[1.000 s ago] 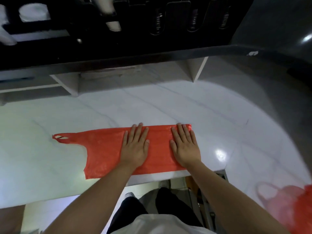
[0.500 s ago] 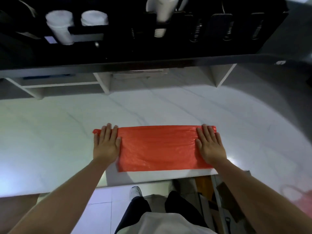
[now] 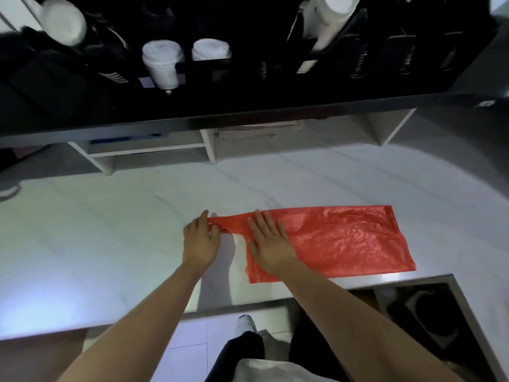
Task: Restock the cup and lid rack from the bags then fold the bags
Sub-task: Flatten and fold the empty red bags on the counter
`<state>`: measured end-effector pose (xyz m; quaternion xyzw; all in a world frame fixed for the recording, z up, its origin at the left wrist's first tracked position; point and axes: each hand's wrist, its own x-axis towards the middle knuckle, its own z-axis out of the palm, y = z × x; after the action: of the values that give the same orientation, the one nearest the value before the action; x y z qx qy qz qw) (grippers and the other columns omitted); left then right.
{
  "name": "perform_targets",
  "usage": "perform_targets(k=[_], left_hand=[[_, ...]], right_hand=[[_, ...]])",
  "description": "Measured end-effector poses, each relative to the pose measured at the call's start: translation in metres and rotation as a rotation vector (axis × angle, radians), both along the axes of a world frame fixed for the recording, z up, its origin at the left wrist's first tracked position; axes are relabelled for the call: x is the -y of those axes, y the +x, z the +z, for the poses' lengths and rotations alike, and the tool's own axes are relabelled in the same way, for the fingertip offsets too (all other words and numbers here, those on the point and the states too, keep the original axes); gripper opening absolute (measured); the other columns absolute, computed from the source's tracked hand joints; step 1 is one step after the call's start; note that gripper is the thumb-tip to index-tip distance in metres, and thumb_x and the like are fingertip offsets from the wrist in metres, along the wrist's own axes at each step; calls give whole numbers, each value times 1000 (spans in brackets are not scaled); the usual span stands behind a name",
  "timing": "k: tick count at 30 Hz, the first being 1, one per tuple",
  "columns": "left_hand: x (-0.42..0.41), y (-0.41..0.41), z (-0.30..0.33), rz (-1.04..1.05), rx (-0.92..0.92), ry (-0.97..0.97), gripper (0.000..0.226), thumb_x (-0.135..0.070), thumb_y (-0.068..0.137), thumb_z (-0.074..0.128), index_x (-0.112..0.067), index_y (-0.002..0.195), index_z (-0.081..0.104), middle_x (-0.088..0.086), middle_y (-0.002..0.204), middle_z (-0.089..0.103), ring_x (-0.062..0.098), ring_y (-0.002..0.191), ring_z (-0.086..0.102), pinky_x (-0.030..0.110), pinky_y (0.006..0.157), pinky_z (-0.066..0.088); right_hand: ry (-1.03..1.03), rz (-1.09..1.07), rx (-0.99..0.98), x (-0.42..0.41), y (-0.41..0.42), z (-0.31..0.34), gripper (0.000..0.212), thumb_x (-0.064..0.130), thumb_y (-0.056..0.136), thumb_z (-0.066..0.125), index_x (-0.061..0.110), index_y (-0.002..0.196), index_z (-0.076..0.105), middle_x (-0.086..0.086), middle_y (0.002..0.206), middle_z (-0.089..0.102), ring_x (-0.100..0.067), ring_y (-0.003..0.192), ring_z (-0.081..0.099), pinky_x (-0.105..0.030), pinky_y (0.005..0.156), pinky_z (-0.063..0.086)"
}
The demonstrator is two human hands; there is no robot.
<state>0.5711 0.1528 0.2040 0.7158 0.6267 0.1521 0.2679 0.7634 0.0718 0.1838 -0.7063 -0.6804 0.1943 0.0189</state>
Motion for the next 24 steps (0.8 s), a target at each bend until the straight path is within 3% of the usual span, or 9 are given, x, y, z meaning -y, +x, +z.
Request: perform_targets(k=[6,9,11,14,16,18,21,23,24], left_hand=[[1,9,6,239,388,-211,55,-39,101,54,-17,150,43,6,137,58,23,125,56,38,109,44],[5,16,9,454,687,-332,63,-39,95,64,-23,152,40,-3,136,57,17,122,57,32,105,45],[9,20,8,484,746,-352,59,-37,94,66,-22,147,47,-5,132,62,16,117,61,34,104,48],[15,28,2,420,734,-328,24,-33,93,67,-23,115,68,-8,105,75,14,100,70,34,93,55],[18,37,1,374,678,-320,21,-34,94,66,-22,110,71,-7,101,76,14,98,71,36,93,54],[20,47,0,330,571,-287,29,-35,95,64,-23,120,70,-6,110,75,16,106,69,31,95,51],[24,56,0,195,425,-154,45,-27,99,54,-28,144,53,-12,124,68,5,113,63,12,92,41],[26,58,-5,31,364,-54,57,-13,100,49,-28,154,40,-13,143,54,-4,127,48,2,103,29],[27,61,-7,-69,290,-26,63,-6,98,47,-23,157,34,-7,156,41,0,140,37,5,113,20]], right_hand=[[-98,-38,39,0,-18,-12,61,45,106,15,30,160,-7,4,166,-22,-19,151,-26,-49,124,-11],[-96,-44,25,-1,-18,-11,61,46,105,13,30,160,-7,5,166,-21,-18,151,-25,-47,124,-11],[-90,-45,-1,-2,-18,-7,60,44,106,14,29,161,-6,5,166,-20,-17,152,-24,-45,124,-11],[-71,-32,-90,-2,-16,-1,60,37,107,21,25,161,-3,4,167,-15,-16,153,-19,-40,125,-10],[-52,-19,-211,-3,-13,3,62,29,107,29,21,162,2,2,168,-11,-16,155,-14,-39,126,-7],[-15,0,-350,-2,-9,9,64,19,105,37,13,161,7,-4,169,-4,-19,156,-8,-39,127,-1],[97,-56,-471,6,3,14,62,9,102,41,6,159,18,-10,168,7,-21,156,-1,-31,127,4],[198,-171,-432,16,21,15,58,14,103,40,11,159,23,-5,168,13,-16,156,1,-32,127,8],[239,-218,-409,23,33,14,57,16,104,39,13,159,25,-2,168,15,-14,156,1,-34,127,9]])
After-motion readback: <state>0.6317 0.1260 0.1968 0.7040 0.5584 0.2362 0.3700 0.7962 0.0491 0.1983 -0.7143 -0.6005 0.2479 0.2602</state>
